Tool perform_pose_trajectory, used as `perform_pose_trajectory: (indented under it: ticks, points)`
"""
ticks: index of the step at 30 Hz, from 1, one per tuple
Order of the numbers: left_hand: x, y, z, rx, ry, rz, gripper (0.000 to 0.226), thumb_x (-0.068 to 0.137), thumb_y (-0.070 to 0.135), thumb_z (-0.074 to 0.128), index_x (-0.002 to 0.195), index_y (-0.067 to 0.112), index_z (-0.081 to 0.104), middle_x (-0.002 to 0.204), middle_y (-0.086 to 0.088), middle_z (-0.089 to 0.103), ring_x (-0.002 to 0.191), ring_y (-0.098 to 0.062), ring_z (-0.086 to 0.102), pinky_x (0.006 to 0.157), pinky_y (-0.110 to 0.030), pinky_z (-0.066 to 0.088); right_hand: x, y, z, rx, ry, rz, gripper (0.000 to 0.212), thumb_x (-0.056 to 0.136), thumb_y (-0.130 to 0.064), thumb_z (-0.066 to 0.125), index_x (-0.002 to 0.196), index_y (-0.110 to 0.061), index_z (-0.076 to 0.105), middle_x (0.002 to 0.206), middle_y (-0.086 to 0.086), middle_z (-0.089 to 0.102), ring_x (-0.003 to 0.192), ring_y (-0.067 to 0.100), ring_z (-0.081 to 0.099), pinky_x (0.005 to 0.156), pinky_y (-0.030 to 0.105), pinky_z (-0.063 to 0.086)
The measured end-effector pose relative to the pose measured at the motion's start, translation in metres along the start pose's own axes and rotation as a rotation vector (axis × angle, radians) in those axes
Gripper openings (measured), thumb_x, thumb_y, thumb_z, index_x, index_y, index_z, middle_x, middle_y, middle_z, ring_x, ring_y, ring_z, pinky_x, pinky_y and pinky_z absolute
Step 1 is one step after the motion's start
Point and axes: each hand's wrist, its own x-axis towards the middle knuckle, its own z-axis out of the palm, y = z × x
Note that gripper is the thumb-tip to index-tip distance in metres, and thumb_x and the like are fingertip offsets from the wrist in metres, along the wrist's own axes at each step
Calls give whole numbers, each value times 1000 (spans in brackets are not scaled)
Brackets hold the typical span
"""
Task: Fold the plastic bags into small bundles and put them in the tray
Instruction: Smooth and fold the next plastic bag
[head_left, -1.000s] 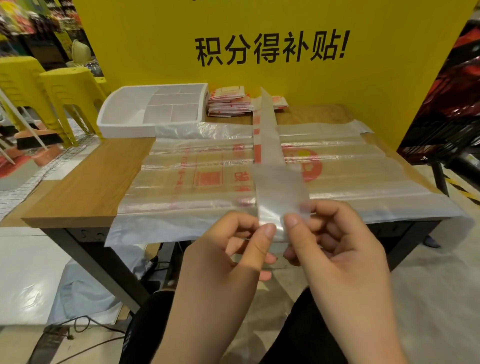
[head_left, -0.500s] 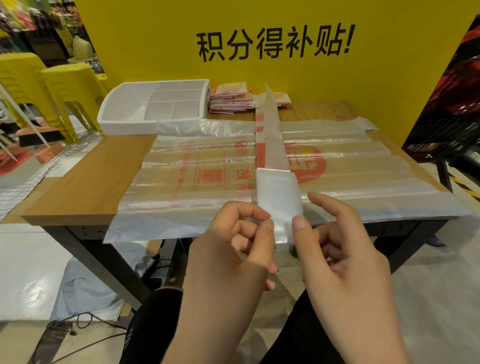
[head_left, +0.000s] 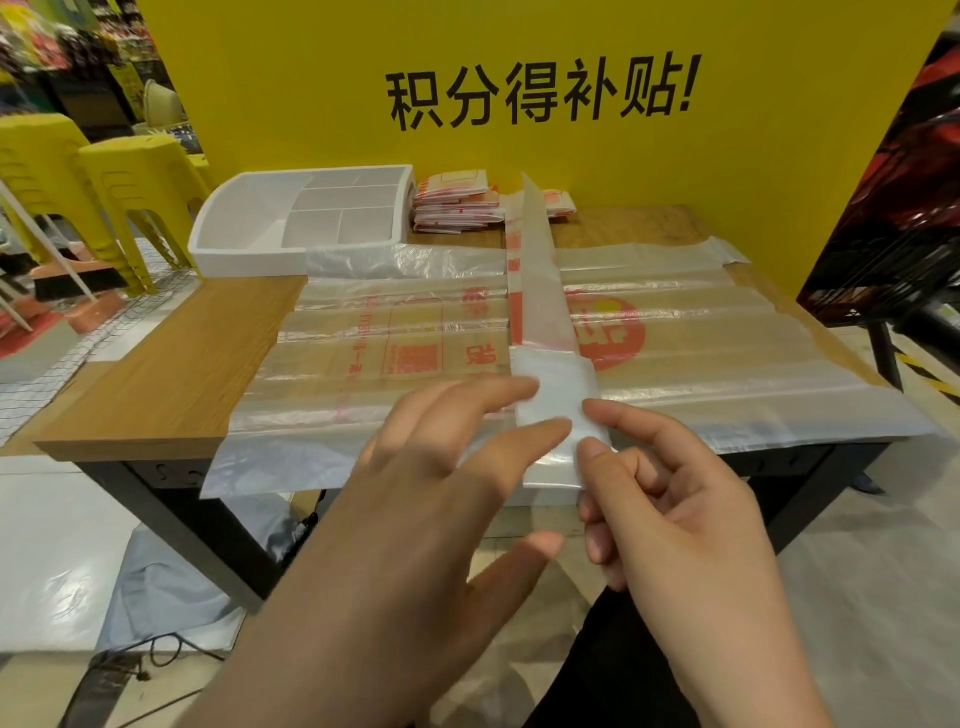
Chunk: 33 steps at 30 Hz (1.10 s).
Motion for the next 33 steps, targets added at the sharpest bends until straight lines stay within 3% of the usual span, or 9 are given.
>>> perform_pose_trajectory:
  ticks: [3, 7, 11, 16, 18, 20, 24, 29, 33]
  points:
    - [20, -15, 3, 52, -110, 29, 70, 90, 51, 58, 152, 34, 33, 163, 16, 18, 152, -7, 10, 120, -37, 21, 0, -4, 1, -15, -4, 22, 20, 94, -20, 66, 108, -33, 70, 61, 6, 59, 48, 14, 50, 48, 20, 42]
    - [37, -28, 15, 75, -216, 14, 72, 87, 64, 34, 153, 35, 32, 163, 15, 23, 150, -2, 7, 122, -31, -2, 1, -11, 2, -41, -24, 57, 20, 93, -23, 66, 111, -31, 68, 61, 4, 63, 43, 13, 47, 43, 19, 38]
    - [33, -34, 22, 1, -170, 17, 68, 88, 67, 38, 147, 34, 44, 156, 17, 37, 145, -3, 26, 123, -42, 16, 1, -16, -11, -213, -109, 24, 41, 78, -48, 69, 116, -32, 66, 72, 2, 69, 40, 8, 47, 46, 17, 39]
    - [36, -41, 26, 26, -123, 66, 53, 89, 48, 50, 138, 30, 53, 143, 10, 50, 135, -12, 43, 113, -46, 34, 9, -37, -47, -1159, -194, -464, 69, 70, -87, 49, 128, -50, 55, 107, -24, 57, 88, -4, 55, 67, 16, 45]
    - [39, -41, 24, 22, -129, 68, 49, 89, 45, 49, 136, 31, 53, 139, 12, 51, 132, -12, 44, 113, -42, 33, 24, -43, -48, -1276, -270, -577, 72, 77, -84, 44, 137, -46, 49, 129, -30, 47, 118, -4, 47, 90, 26, 47]
    - [43, -41, 20, 14, -156, 67, 46, 91, 47, 45, 134, 34, 52, 136, 15, 50, 130, -11, 43, 113, -37, 30, 38, -45, -46, -1320, -405, -553, 82, 77, -90, 37, 147, -49, 35, 151, -32, 26, 141, -5, 23, 109, 22, 28]
    - [49, -43, 14, -2, -202, 93, 39, 95, 45, 44, 132, 38, 50, 132, 21, 48, 124, -7, 42, 106, -29, 31, 52, -45, -46, -1344, -590, -413, 104, 63, -102, 32, 152, -55, 8, 154, -42, -6, 142, -16, -6, 116, 16, 11]
    - [51, -48, 15, -54, -190, 87, 44, 93, 42, 44, 135, 30, 52, 130, 17, 51, 122, -7, 43, 103, -34, 39, 65, -33, -42, -1318, -458, -569, 70, 86, -74, 37, 145, -38, 44, 144, -26, 43, 133, -3, 38, 109, 26, 40]
    - [56, -56, 13, -92, -221, 64, 52, 92, 47, 38, 139, 28, 50, 138, 18, 45, 130, -3, 36, 108, -28, 35, 70, -30, -40, -1279, -428, -605, 51, 90, -57, 42, 132, -33, 58, 130, -20, 57, 121, 2, 51, 98, 27, 47]
